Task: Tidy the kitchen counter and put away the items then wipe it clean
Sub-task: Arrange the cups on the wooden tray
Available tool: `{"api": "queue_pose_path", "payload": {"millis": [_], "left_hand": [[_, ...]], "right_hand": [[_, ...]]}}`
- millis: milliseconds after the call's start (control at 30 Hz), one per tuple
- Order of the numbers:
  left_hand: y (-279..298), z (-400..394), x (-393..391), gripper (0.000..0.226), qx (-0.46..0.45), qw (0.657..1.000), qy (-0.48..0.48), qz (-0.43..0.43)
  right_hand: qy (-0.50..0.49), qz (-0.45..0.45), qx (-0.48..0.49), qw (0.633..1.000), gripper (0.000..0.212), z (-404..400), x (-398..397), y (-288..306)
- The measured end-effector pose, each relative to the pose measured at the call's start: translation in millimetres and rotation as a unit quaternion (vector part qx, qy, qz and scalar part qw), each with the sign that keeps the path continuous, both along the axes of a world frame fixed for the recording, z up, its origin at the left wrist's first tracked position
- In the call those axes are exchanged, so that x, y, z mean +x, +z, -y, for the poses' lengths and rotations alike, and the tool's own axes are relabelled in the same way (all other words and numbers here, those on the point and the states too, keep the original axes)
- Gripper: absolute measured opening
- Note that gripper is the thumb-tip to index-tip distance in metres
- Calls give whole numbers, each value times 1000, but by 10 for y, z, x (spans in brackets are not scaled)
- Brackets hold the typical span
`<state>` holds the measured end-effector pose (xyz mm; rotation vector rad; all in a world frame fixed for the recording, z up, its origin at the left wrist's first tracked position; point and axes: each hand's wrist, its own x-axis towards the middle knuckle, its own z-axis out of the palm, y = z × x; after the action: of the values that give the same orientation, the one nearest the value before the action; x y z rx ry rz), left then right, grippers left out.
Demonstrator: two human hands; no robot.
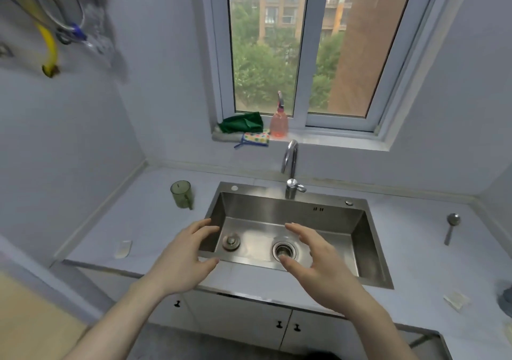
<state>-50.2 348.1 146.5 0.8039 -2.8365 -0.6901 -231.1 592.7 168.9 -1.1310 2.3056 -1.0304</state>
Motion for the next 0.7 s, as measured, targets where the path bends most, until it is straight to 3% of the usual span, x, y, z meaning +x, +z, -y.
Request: {"api": "queue_pose_path", "payload": {"millis": [267,700], "left_hand": [[-411,1044,-52,66,53,995,53,59],[-1215,3156,-830,78,234,962,60,131]], "right_hand": [[4,21,20,1000,60,900,-79,-246],[-65,63,43,995,56,2549,-218,-532]]}}
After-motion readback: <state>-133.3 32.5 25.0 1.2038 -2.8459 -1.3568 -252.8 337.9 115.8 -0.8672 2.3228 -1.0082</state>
